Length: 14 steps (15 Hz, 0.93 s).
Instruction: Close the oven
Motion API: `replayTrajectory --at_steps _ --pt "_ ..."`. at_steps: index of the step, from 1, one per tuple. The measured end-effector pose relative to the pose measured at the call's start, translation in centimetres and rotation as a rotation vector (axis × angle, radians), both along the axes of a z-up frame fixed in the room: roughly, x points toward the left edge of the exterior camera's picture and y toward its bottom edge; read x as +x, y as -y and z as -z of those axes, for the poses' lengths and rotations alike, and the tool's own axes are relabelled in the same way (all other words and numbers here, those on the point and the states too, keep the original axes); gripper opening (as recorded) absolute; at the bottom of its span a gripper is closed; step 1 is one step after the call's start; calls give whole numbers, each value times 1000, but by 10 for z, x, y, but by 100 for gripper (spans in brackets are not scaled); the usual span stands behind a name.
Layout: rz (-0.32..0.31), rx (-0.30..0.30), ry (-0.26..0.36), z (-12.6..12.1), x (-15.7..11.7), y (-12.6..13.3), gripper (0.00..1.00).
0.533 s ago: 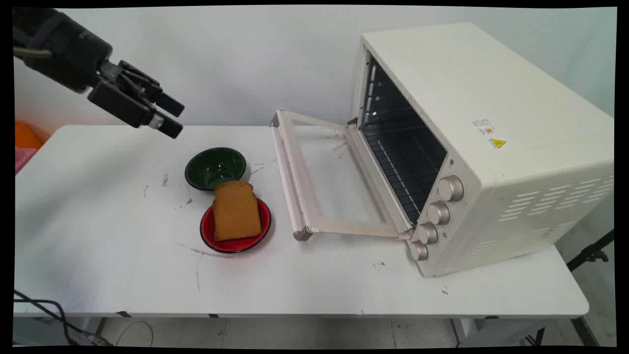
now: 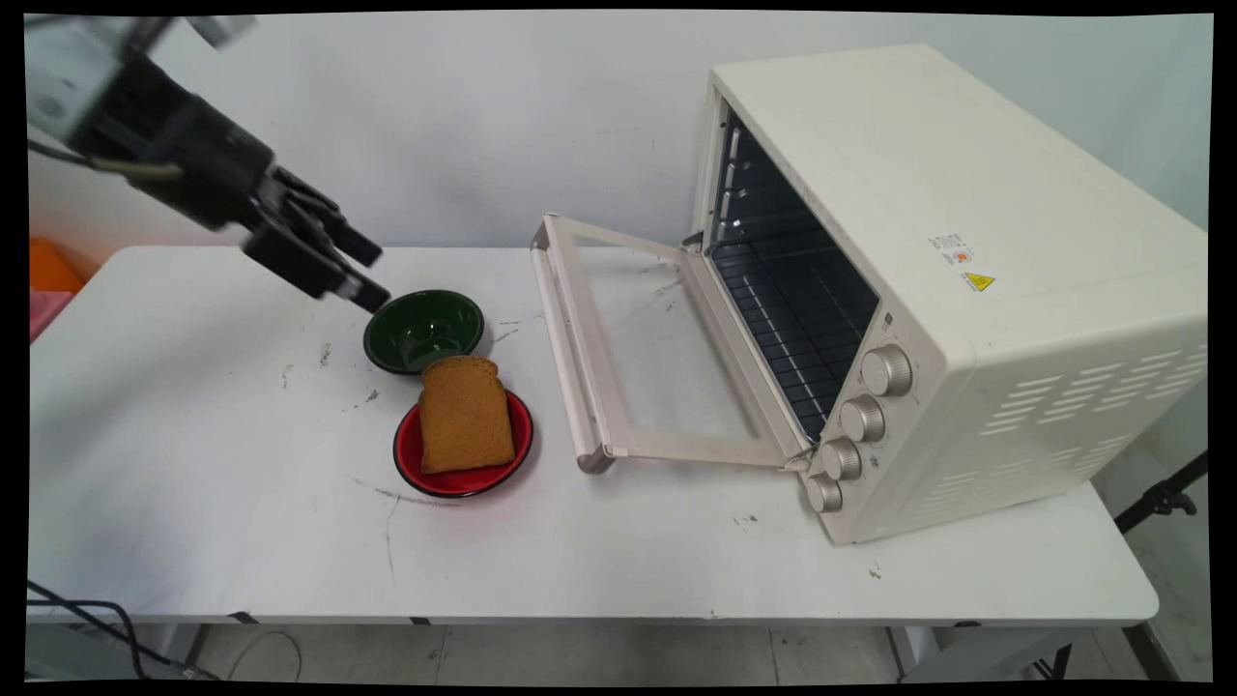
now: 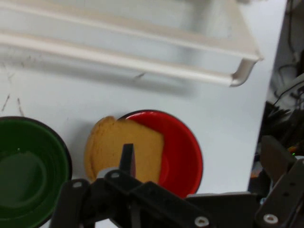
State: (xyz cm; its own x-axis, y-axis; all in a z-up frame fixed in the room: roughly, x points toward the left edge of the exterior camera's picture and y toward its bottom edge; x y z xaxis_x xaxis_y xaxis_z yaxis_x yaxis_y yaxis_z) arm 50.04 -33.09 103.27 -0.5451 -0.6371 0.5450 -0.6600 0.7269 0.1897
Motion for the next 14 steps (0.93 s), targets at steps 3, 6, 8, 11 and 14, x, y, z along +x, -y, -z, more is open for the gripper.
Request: replayTrajectory --at_steps 3,6,8,11,14 --pt "-6 8 44 33 -15 13 100" --pt "-16 20 77 59 -29 25 100" --pt "-20 26 98 78 -40 34 100" --pt "-10 19 116 99 -54 47 100" --pt "15 -4 126 121 -72 61 100"
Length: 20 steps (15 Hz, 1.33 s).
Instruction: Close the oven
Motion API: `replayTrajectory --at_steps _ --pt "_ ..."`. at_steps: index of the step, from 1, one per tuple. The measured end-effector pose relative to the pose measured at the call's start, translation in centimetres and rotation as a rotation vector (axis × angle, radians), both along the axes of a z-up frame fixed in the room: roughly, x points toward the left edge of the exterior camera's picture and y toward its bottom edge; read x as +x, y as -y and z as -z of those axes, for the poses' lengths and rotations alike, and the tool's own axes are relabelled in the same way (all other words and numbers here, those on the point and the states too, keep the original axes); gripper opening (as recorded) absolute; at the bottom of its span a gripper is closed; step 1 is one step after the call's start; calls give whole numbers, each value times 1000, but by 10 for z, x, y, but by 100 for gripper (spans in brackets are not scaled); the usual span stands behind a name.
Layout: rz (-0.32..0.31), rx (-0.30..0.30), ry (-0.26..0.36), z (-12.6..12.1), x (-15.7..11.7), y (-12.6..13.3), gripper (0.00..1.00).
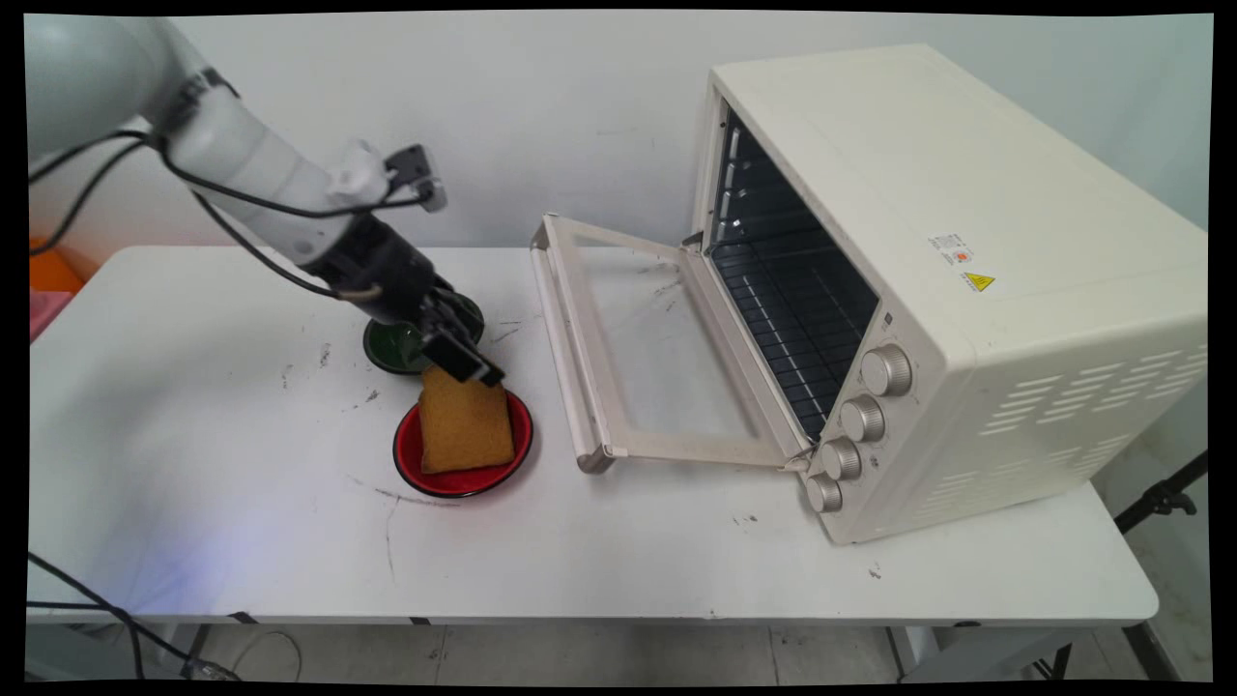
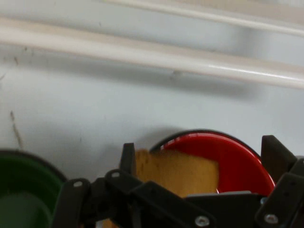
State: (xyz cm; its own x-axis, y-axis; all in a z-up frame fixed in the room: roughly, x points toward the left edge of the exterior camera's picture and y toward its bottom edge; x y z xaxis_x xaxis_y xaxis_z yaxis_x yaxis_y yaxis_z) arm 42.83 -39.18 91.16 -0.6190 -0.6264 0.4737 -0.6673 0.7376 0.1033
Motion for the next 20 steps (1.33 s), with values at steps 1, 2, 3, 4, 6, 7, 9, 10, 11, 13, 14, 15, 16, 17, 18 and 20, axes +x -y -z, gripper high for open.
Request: replayTrajectory --at_steps 1,2,3,4,6,7,9,10,11,13,14,15,16,17,18,20 --pt "8 -6 1 7 -6 5 100" --pt "14 -9 2 12 -11 8 100" --pt "22 -13 2 19 -16 12 100" --pt "31 -17 0 25 -21 15 100" --pt "48 -26 -4 35 -27 21 100" --pt "56 -31 -6 41 -30 23 100" --pt "71 -42 -13 49 -34 27 0" --pt "80 -47 -16 53 -36 28 0" --pt "86 -52 -20 57 -38 30 0" --pt "94 -70 -35 63 -42 33 0" --pt "95 -81 -44 64 -43 34 0" --pt "92 -92 -55 65 -44 35 0" --pt "84 -102 -68 64 -45 36 0" --pt "78 -111 -79 62 -47 37 0" --pt "63 -122 -94 57 -46 37 0" --pt "46 -143 -120 42 -50 41 0"
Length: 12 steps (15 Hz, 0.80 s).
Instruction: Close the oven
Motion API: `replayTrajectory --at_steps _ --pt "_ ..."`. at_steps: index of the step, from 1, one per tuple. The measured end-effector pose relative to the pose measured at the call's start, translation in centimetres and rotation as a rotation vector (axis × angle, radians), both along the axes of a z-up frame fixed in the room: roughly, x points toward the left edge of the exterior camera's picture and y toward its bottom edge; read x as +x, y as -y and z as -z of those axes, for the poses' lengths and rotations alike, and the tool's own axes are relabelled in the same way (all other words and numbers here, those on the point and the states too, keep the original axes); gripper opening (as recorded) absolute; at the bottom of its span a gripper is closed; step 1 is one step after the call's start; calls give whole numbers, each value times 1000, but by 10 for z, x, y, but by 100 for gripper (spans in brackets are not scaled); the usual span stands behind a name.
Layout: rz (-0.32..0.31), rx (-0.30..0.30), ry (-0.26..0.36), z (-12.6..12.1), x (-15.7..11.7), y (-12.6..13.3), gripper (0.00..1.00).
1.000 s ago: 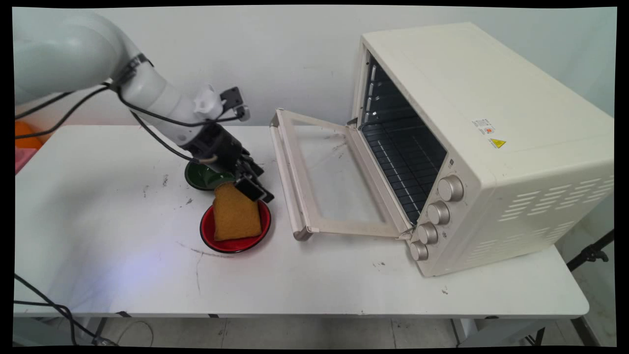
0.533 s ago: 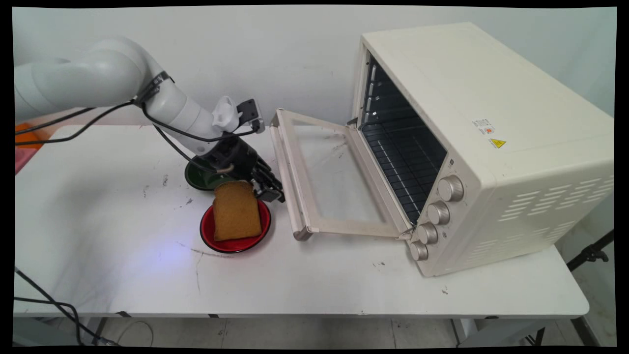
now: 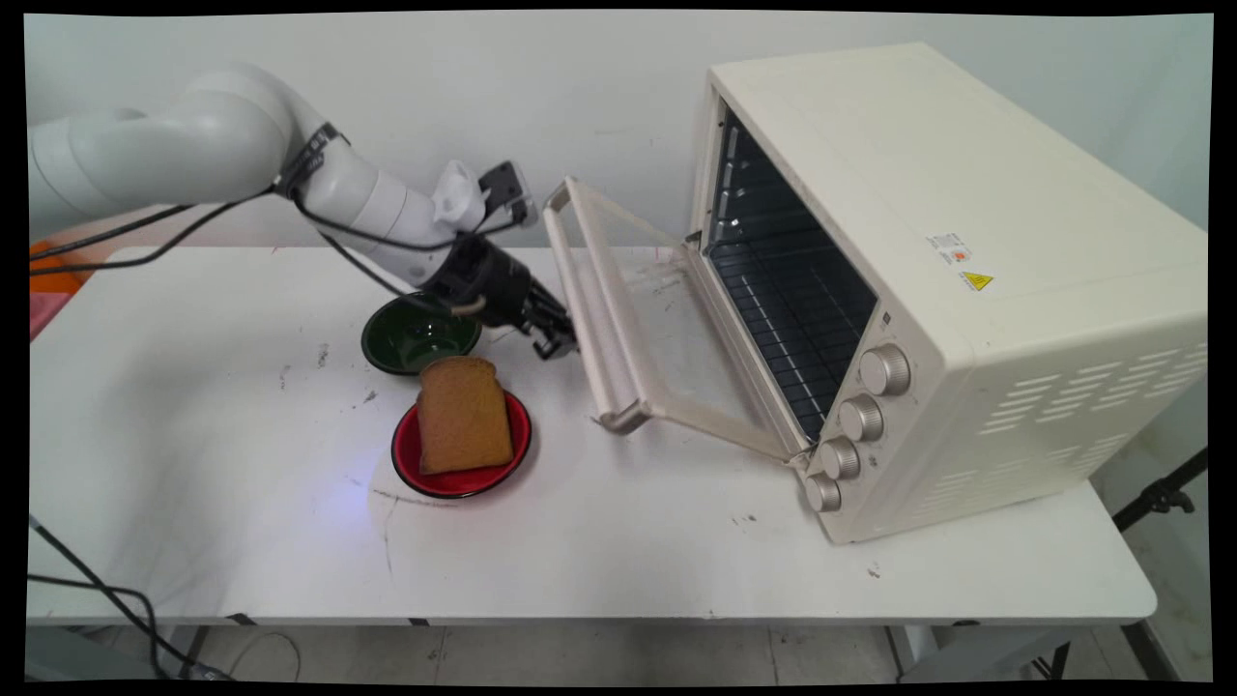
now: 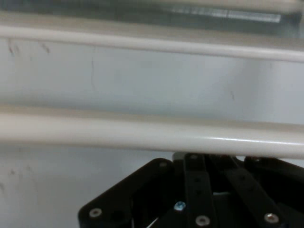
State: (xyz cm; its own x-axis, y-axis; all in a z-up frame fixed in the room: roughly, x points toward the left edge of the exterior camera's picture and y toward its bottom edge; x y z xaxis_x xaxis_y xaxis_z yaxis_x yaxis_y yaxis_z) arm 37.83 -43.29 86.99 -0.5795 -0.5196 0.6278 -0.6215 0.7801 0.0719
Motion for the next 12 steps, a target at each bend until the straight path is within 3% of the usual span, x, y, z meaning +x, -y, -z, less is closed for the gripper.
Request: replayTrajectory --at_steps 12 --pt "-69 -104 -126 -97 -18 33 0"
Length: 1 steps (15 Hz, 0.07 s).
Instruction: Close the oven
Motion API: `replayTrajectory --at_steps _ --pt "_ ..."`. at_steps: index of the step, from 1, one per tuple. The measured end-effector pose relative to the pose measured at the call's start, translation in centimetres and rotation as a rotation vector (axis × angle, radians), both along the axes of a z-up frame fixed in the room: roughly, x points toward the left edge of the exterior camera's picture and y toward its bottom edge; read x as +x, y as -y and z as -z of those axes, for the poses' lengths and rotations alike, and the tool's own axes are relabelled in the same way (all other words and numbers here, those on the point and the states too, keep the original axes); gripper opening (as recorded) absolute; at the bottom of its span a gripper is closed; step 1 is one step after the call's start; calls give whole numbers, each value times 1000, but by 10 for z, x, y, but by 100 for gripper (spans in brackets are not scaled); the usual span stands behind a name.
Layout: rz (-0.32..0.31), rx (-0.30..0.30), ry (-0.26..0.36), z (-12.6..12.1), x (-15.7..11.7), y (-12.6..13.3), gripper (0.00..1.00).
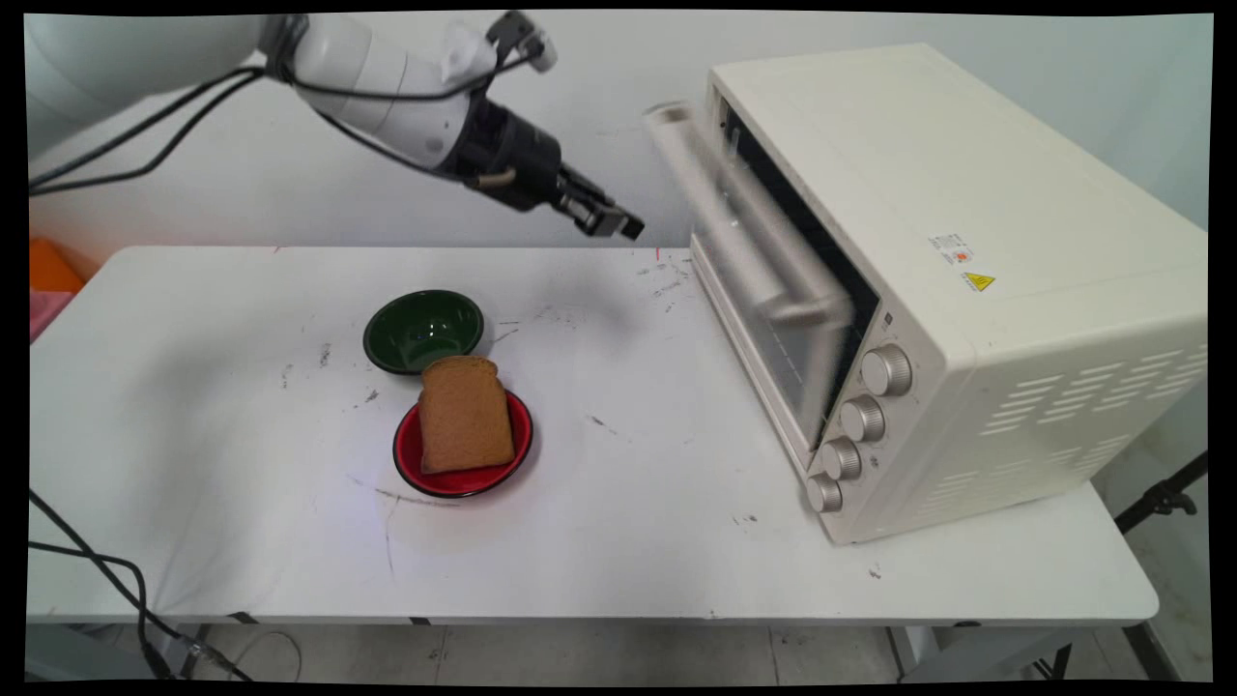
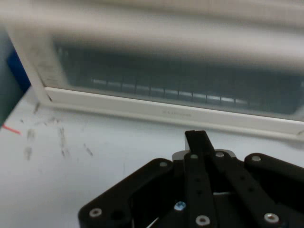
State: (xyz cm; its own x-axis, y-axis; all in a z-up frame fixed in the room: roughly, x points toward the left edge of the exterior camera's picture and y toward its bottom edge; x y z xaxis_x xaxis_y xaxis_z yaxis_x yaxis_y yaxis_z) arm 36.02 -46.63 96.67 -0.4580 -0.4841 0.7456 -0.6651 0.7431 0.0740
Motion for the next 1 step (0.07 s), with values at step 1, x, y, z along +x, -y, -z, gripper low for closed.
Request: replayTrajectory --at_steps 1 --pt "2 -9 -4 -8 0 3 0"
